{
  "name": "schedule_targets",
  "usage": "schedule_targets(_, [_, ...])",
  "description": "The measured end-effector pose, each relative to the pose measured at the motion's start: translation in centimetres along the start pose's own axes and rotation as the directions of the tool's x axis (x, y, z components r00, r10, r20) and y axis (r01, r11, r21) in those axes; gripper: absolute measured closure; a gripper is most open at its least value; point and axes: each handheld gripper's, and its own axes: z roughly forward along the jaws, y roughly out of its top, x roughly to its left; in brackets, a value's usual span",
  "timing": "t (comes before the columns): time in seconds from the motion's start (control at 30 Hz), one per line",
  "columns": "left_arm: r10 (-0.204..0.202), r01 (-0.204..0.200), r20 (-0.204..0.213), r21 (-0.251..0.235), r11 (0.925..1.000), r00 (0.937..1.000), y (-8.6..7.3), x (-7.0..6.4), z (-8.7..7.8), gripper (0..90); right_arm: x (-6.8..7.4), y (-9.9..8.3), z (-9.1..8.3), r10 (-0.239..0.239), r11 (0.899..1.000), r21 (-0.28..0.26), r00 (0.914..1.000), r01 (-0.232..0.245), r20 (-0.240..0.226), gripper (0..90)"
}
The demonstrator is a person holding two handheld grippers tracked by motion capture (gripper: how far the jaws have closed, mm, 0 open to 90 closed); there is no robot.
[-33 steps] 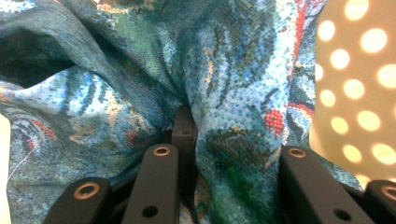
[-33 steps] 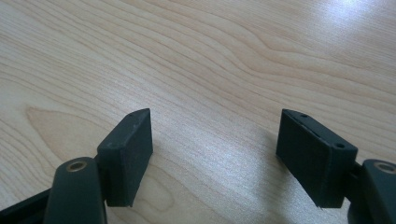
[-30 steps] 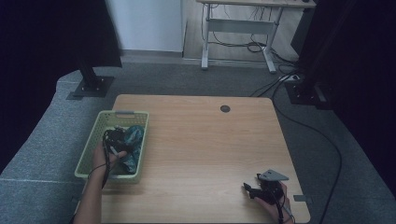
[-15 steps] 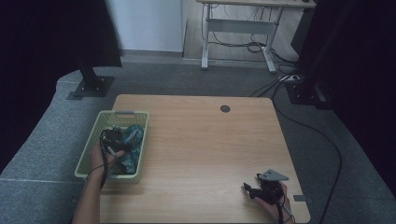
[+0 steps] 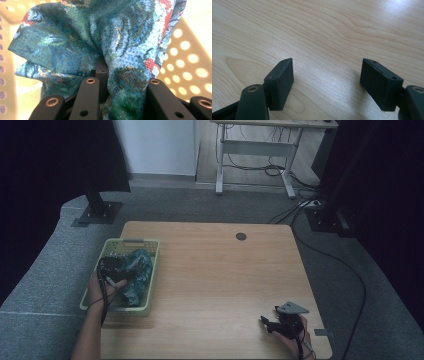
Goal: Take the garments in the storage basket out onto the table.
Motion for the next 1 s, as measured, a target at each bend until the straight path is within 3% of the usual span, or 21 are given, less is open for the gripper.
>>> schedule_targets(0.5, [-0.001,0.002,0.013,-0.082,0.9966,0.9999,-0.3,0.0,-2.6,74.5,0.0,0.0,0.0,0.002,1.000,0.000,1.0000,-0.002,0.002,26.1])
schedule_targets(1.0, [0.029,-0.024,0.032,-0.145,0.9892,0.9990,0.4,-1.2,-4.5,74.4,0.0,0.0,0.0,0.002,1.000,0.000,1.0000,-0.002,0.003,26.1])
